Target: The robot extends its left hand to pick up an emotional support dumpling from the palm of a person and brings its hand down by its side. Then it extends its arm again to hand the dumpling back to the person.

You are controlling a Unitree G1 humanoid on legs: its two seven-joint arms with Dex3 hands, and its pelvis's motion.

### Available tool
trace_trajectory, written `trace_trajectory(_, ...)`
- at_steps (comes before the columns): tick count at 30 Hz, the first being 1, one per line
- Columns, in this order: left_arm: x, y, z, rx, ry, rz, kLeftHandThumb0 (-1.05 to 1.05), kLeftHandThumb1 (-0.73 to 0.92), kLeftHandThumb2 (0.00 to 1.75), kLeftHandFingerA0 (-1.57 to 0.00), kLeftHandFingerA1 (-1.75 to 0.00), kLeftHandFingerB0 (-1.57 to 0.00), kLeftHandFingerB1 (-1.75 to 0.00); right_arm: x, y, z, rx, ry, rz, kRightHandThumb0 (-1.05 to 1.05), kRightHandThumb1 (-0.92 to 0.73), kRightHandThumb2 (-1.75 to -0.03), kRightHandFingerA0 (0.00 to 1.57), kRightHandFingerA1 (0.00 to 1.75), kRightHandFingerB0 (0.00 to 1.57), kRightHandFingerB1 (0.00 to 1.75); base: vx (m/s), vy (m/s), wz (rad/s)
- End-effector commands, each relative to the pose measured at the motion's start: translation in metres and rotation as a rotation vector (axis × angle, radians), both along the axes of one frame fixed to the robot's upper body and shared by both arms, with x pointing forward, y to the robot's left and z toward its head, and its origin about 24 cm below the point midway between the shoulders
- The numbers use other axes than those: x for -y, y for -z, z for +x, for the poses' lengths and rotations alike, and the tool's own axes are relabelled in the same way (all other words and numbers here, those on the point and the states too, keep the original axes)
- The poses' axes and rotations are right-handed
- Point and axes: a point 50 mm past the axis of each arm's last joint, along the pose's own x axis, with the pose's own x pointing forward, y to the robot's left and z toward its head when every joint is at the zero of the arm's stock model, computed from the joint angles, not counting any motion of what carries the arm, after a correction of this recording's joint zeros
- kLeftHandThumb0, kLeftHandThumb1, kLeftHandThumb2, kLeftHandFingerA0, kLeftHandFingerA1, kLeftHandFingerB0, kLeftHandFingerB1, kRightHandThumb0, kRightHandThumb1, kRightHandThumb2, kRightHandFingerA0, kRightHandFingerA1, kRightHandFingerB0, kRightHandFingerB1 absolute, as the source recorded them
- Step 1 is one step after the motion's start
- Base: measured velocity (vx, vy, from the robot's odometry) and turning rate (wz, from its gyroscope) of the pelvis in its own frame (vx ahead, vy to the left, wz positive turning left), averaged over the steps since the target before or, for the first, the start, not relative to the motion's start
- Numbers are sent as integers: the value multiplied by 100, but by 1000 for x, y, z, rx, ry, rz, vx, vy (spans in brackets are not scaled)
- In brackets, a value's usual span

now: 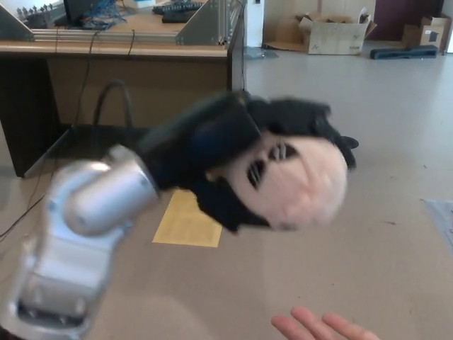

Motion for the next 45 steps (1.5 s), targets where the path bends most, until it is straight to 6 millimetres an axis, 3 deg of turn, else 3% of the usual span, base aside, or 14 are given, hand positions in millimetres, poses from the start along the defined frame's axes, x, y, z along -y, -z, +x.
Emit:
trace_trajectory(1,-40,-37,2,-44,-11,-250,-18,73,62,-96,-119,-89,-72,4,0,0,-12,19,2,-26,-55,-57,89,63,80,50,0,0,0)
trace_trajectory(5,-76,-46,4,-113,-25,-371,-20,75,63,-90,-124,-86,-74,2,1,0,-16,13,6,-26,-55,-57,89,61,80,50,0,0,0)
trace_trajectory(10,-116,-24,9,-211,-62,-489,-21,77,64,-90,-129,-87,-77,5,5,-6,-26,11,7,-27,-55,-57,89,63,80,50,0,0,0)
trace_trajectory(12,-143,15,8,-330,-131,-613,-17,80,64,-92,-123,-86,-78,8,8,-10,-32,23,12,-26,-54,-57,89,61,81,50,0,0,0)
trace_trajectory(15,-157,62,4,-481,-152,-722,-11,82,66,-91,-125,-84,-79,13,12,-17,-34,26,5,-26,-54,-57,89,60,80,50,0,0,0)
trace_trajectory(17,-174,124,-3,-659,-234,-815,-9,83,68,-86,-135,-82,-82,16,13,-21,-31,31,-1,-26,-55,-57,89,57,79,50,0,0,0)
trace_trajectory(19,-186,166,-7,-773,-320,-856,-6,84,67,-83,-136,-78,-82,19,15,-24,-36,46,3,-27,-55,-57,86,53,79,49,0,0,0)
trace_trajectory(22,-200,210,-15,-869,-419,-904,-2,84,67,-76,-145,-78,-81,22,15,-24,-41,71,14,-27,-56,-57,84,51,78,48,0,0,0)
trace_trajectory(24,-215,255,-31,-983,-532,-971,-6,81,65,-77,-145,-77,-77,21,16,-24,-42,90,34,-27,-56,-57,83,50,77,48,0,0,0)
trace_trajectory(28,-226,288,-47,-1070,-613,-1031,-7,81,66,-81,-144,-74,-77,22,18,-26,-43,104,45,-27,-56,-58,82,50,76,47,0,0,0)
trace_trajectory(30,-235,308,-61,-1150,-646,-1050,-10,83,65,-74,-151,-70,-78,22,21,-30,-46,105,54,-26,-56,-57,83,51,74,47,0,0,0)
trace_trajectory(31,-237,313,-65,-1169,-667,-1058,-13,79,66,-74,-144,-71,-77,22,23,-32,-45,106,56,-27,-56,-57,84,53,74,47,0,0,0)
trace_trajectory(35,-247,332,-73,-1213,-742,-1074,-8,83,65,-70,-148,-72,-79,19,25,-33,-47,123,71,-26,-55,-57,85,54,72,46,0,0,0)
trace_trajectory(45,-253,333,-66,-1222,-741,-1091,-13,81,66,-73,-151,-72,-78,19,27,-36,-47,137,80,-25,-56,-57,85,56,70,46,0,0,0)
